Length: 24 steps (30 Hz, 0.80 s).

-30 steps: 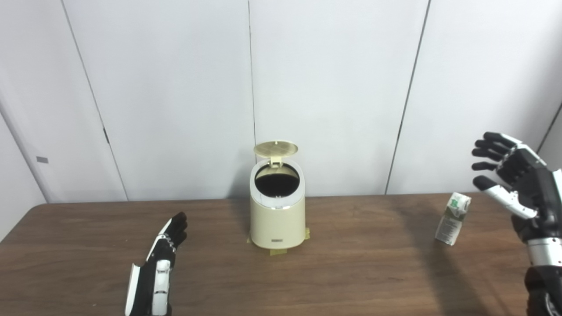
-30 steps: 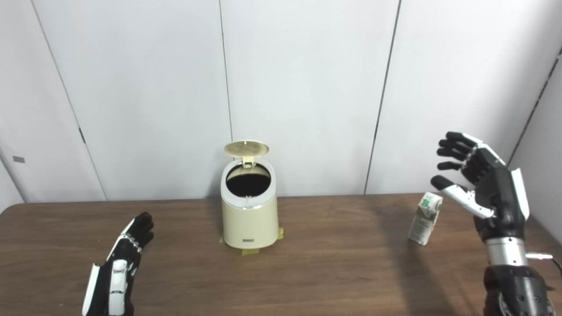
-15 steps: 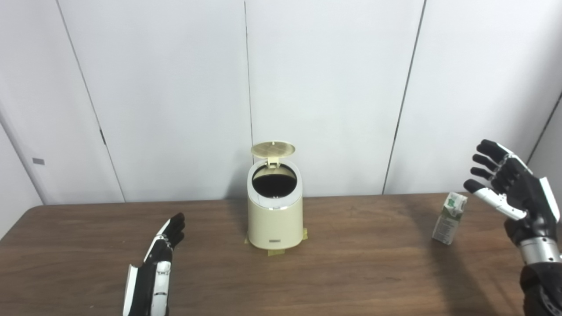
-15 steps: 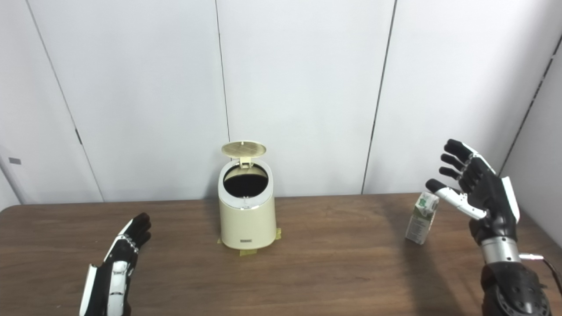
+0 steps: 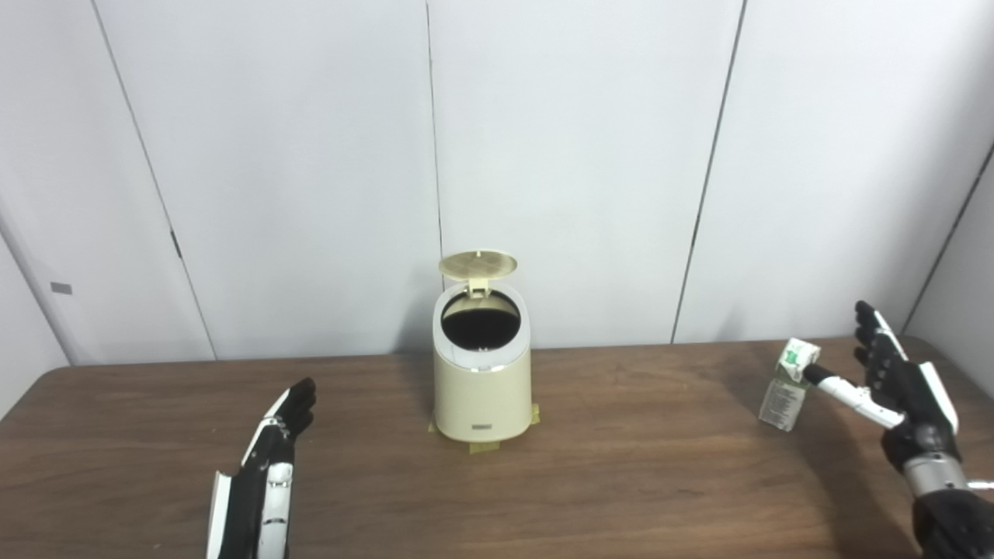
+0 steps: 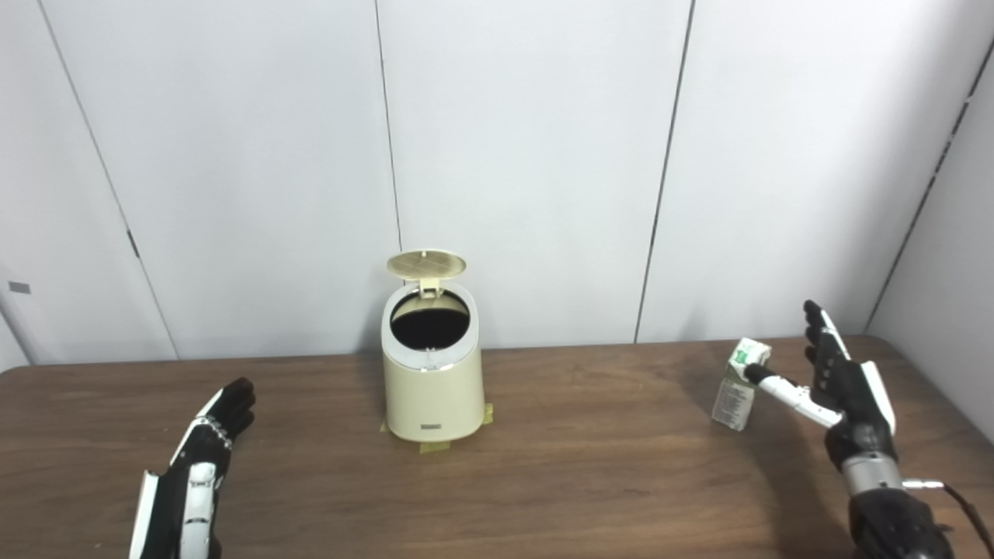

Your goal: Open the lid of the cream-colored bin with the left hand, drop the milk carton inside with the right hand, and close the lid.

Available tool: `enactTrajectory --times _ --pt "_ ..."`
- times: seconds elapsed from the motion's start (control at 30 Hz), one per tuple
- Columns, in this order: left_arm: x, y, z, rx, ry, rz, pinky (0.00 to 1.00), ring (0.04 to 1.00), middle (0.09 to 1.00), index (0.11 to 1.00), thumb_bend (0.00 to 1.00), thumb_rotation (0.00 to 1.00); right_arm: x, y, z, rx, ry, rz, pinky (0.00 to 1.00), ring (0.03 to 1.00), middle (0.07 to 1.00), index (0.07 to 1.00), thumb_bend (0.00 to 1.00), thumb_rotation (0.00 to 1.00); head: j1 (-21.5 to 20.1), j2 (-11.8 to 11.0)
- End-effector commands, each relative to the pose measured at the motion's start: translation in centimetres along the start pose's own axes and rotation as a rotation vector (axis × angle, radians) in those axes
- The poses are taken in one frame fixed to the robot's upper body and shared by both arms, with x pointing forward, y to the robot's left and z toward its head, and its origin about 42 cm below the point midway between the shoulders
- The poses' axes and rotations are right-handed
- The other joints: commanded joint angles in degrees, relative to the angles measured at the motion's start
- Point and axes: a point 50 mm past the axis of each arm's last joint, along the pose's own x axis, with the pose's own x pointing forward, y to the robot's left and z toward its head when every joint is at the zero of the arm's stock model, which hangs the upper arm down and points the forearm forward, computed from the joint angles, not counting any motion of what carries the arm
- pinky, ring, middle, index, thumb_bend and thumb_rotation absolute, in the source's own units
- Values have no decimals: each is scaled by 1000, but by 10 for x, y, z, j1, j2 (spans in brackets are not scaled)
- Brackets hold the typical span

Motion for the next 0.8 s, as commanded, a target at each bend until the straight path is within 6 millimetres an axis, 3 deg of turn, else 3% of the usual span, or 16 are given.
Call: enactTrajectory --times 0.0,0.33,0.77 --pt "-10 4 -6 43 1 -23 900 907 902 873 379 909 23 -11 30 -43 -118 -11 993 1000 1000 983 935 413 -2 0" --pt "-12 5 -9 43 13 -28 926 913 896 873 397 875 33 -9 -5 -7 -23 20 997 1000 1000 1000 1000 413 -2 1" --pt "-13 7 -10 41 17 -52 974 939 917 886 375 838 29 -13 -22 -78 45 26 897 940 989 996 961 419 1 2"
